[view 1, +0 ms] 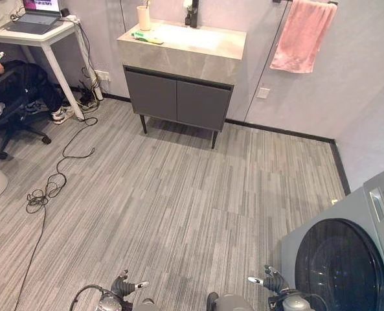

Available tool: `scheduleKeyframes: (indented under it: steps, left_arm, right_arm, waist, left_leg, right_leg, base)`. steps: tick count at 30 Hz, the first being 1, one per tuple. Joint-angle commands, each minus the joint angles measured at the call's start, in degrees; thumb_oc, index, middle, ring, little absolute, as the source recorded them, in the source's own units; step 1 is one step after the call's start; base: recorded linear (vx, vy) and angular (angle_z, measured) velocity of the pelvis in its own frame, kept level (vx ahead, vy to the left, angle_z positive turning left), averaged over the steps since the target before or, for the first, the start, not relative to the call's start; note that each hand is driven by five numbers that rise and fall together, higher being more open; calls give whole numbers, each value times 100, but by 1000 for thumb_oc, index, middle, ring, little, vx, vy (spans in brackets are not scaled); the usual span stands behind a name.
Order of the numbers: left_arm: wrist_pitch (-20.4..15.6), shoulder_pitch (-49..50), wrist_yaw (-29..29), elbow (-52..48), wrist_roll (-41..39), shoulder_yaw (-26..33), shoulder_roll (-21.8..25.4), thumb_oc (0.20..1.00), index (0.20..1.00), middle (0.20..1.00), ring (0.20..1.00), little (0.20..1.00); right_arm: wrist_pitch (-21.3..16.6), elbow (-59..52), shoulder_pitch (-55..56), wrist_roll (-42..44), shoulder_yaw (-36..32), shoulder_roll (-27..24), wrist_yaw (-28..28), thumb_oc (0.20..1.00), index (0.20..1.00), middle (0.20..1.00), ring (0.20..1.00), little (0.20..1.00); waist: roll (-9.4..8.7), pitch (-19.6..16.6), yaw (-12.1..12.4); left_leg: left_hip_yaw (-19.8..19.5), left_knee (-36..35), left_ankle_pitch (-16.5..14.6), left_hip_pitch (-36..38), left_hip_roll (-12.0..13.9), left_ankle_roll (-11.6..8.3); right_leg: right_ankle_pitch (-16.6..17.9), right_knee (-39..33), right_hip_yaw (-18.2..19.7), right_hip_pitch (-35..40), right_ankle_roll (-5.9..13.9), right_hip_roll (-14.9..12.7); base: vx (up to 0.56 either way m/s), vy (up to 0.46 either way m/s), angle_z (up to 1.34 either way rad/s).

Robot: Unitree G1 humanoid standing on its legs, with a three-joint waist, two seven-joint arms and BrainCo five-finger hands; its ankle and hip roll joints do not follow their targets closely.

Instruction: Put brush and paste in cup on sink, flatten towel.

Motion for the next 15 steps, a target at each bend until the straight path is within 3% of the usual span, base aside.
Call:
scheduleKeyframes:
  steps: [1, 7, 11, 12, 14, 15]
  left_arm:
    - [-288, -180, 68, 129, 111, -133, -58, 1000, 1000, 1000, 1000, 1000]
    - [-315, -271, 51, 78, 204, -252, -72, 1000, 1000, 1000, 1000, 1000]
    - [-352, -359, 76, -2, 257, -345, -33, 1000, 1000, 1000, 1000, 1000]
    - [-377, -348, 65, -98, 318, -421, 12, 1000, 1000, 1000, 1000, 1000]
    - [-389, -350, 72, -123, 321, -448, 20, 1000, 1000, 1000, 1000, 1000]
    - [-422, -348, 9, -381, 399, -552, 183, 1000, 1000, 1000, 1000, 1000]
  right_arm:
    - [-246, 102, -228, 8, 103, -25, -93, 1000, 1000, 1000, 1000, 1000]
    - [-220, 101, -328, 63, 154, -82, -89, 1000, 1000, 1000, 1000, 1000]
    - [-196, 257, -452, 352, -46, -99, -113, 1000, 1000, 1000, 1000, 1000]
    - [-222, 235, -439, 736, -227, -36, -103, 1000, 1000, 1000, 1000, 1000]
    - [-246, 181, -439, 774, -250, -23, -124, 1000, 1000, 1000, 1000, 1000]
    - [-349, -729, -406, 943, -98, -29, -72, 1000, 1000, 1000, 1000, 1000]
  waist:
    - [17, -67, 33]
    - [104, 61, 39]
    - [205, 166, 35]
    - [262, 187, -7]
    - [276, 206, -20]
    - [356, 401, -215]
  left_leg:
    - [31, 89, 83, 36, -118, 98]
    - [77, 30, 85, -90, -299, 126]
    - [141, 81, -62, -169, -440, 221]
    - [129, -69, -94, -90, -603, 329]
    - [119, -178, -88, -39, -686, 377]
    - [47, -680, 28, 248, -967, 579]
  right_leg:
    - [496, -464, -160, 179, 294, -202]
    - [728, -924, -12, 254, 337, -275]
    - [711, -852, 50, 201, 416, -432]
    - [804, -614, 97, 98, 509, -545]
    - [941, -429, 144, 0, 568, -607]
    - [1627, 755, 711, -651, 621, -513]
  base:
    - [17, 54, -5]
    - [-13, 112, -5]
    - [80, 182, 0]
    - [162, 288, 6]
    - [154, 320, 5]
    - [157, 351, -3]
